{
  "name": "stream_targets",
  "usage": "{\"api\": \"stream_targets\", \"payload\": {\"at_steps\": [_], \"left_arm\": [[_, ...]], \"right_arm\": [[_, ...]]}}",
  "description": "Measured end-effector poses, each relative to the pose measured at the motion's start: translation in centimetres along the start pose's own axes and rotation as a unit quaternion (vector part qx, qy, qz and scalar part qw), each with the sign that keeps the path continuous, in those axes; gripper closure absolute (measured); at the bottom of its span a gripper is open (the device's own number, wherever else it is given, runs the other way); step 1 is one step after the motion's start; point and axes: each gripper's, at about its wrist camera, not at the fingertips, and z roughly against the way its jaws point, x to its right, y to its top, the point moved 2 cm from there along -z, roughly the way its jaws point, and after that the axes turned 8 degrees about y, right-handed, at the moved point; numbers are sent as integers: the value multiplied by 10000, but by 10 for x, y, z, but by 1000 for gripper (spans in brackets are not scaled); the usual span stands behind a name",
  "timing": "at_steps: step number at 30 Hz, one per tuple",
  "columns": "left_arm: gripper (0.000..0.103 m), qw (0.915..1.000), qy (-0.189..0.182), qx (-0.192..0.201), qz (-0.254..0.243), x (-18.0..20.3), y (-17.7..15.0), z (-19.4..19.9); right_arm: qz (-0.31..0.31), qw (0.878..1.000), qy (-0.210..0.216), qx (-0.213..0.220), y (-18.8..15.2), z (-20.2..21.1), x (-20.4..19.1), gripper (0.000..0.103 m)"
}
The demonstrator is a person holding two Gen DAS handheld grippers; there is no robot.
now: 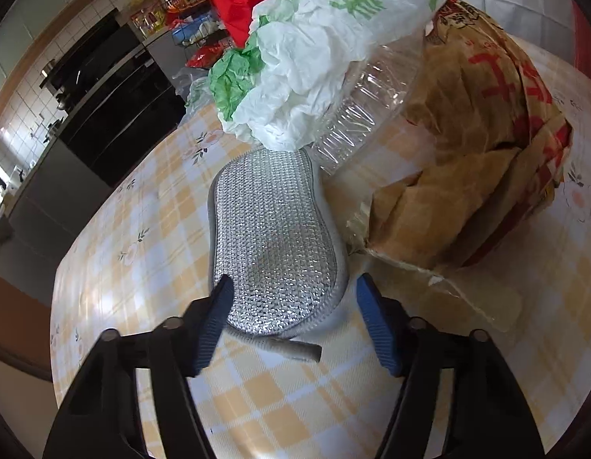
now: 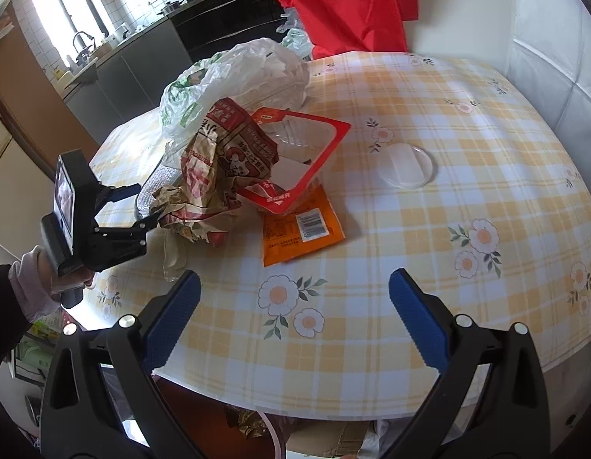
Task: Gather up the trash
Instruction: 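Reach to the silver scrubbing pad and grasp it with the left gripper, then grasp the white-and-green plastic bag with the right gripper while the left gripper holds the pad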
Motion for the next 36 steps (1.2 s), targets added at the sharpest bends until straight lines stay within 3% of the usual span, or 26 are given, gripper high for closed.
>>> {"api": "stream_targets", "payload": {"at_steps": [1,6,9,11,14,16,20,23,28,29,31,32,34,36], "left_arm": [[61,10000,67,-8,-43,-1,0,-2],[80,9985,343,284,-303,4,-8,11],[88,9977,264,506,353,-17,-13,34],[89,9928,85,622,1021,-39,-21,52],[89,9767,-259,581,2050,-71,-39,67],[89,9597,-467,514,2722,-89,-54,75],[89,9257,-724,459,3684,-109,-76,87],[90,9088,-779,534,4064,-114,-90,105],[90,9009,-816,810,4185,-119,-103,140],[90,8992,-833,848,4211,-120,-106,145],[90,8951,-845,886,4287,-124,-115,156],[90,8930,-845,888,4329,-126,-118,160],[90,8887,-840,903,4415,-129,-124,167],[90,8858,-825,922,4472,-131,-129,172]], "right_arm": [[34,10000,10,-10,1,-2,-3,6],[272,9995,158,63,18,-10,-19,6],[403,9985,312,187,38,-10,-30,6],[632,9970,322,306,55,-10,-42,6],[1144,9922,75,487,82,-16,-63,6],[1556,9863,-85,550,99,-25,-77,6],[2702,9606,-640,144,128,-69,-116,6],[3125,9455,-905,-87,138,-96,-134,6],[3243,9345,-1374,-527,146,-133,-141,8],[3202,9349,-1408,-598,147,-138,-140,11],[3051,9410,-1265,-738,148,-141,-137,41],[2908,9466,-1155,-779,150,-139,-133,45],[2742,9548,-958,-629,154,-127,-132,69],[2682,9580,-920,-424,157,-116,-134,71]]}}
